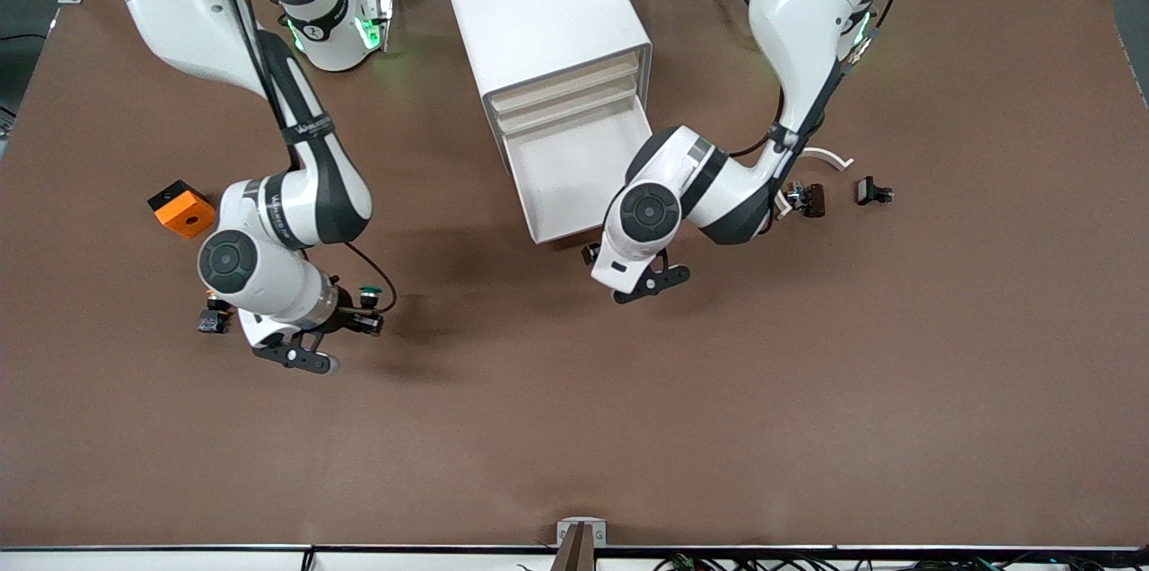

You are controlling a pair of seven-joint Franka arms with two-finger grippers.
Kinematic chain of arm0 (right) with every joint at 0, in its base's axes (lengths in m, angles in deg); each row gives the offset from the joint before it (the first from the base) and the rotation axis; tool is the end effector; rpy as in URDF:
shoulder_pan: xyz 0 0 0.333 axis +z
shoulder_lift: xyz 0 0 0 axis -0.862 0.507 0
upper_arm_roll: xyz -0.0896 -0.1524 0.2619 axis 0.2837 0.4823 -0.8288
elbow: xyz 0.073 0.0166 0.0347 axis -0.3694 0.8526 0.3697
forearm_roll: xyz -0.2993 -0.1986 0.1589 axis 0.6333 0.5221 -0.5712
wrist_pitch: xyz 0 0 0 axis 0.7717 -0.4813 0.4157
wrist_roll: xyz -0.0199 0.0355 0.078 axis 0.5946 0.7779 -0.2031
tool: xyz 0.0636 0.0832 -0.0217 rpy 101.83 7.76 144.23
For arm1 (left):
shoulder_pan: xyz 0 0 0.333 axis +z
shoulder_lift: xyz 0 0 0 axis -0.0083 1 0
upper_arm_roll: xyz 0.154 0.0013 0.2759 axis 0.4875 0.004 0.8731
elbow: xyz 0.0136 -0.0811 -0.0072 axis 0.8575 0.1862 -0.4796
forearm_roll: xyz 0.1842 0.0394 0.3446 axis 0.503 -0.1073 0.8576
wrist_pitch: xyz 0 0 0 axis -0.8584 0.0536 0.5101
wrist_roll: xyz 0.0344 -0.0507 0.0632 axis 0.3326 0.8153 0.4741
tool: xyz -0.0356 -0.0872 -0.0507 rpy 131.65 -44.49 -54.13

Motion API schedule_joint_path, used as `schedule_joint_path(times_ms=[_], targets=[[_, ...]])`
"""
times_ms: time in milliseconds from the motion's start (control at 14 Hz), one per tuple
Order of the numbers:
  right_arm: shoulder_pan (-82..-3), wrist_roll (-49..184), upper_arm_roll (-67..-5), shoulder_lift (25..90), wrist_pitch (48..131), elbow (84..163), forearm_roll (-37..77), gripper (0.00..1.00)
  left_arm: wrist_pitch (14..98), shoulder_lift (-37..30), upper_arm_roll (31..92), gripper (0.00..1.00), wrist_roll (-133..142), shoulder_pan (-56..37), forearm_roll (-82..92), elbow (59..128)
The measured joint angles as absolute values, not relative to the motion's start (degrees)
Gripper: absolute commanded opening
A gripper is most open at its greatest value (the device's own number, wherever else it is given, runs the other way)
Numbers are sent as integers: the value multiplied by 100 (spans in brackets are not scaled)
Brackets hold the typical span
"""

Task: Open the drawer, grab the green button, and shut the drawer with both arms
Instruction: 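Carry the button toward the red button while the left gripper pushes the drawer, then lower the button beside the red button while the left gripper shuts the drawer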

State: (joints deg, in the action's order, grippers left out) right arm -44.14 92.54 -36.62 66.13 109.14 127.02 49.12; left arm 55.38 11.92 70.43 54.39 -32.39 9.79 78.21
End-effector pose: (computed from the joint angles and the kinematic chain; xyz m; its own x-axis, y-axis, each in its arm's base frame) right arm 0.6494 0.1287 0.2459 0.9704 -0.2417 0.0011 -0.2412 -0.9685 -0.0618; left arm 0.5357 -0.4498 0.2447 0.9197 0.3211 -0.2261 0.3196 -0.9465 -0.0445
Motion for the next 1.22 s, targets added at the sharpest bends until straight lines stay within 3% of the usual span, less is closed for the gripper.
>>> schedule_joint_path(times_ms=[143,717,1218], targets=[[-4586,9015,-3663,6605,11251,13034,4912,0,5533,1133,7039,100,5470,-3393,979,7976],[-4981,8632,-3665,6583,11263,13182,4913,0,5472,1096,7022,100,5556,-3719,985,8258],[-5413,8300,-3666,6589,11262,13361,4913,0,5209,996,6600,100,5800,-3762,867,8420]])
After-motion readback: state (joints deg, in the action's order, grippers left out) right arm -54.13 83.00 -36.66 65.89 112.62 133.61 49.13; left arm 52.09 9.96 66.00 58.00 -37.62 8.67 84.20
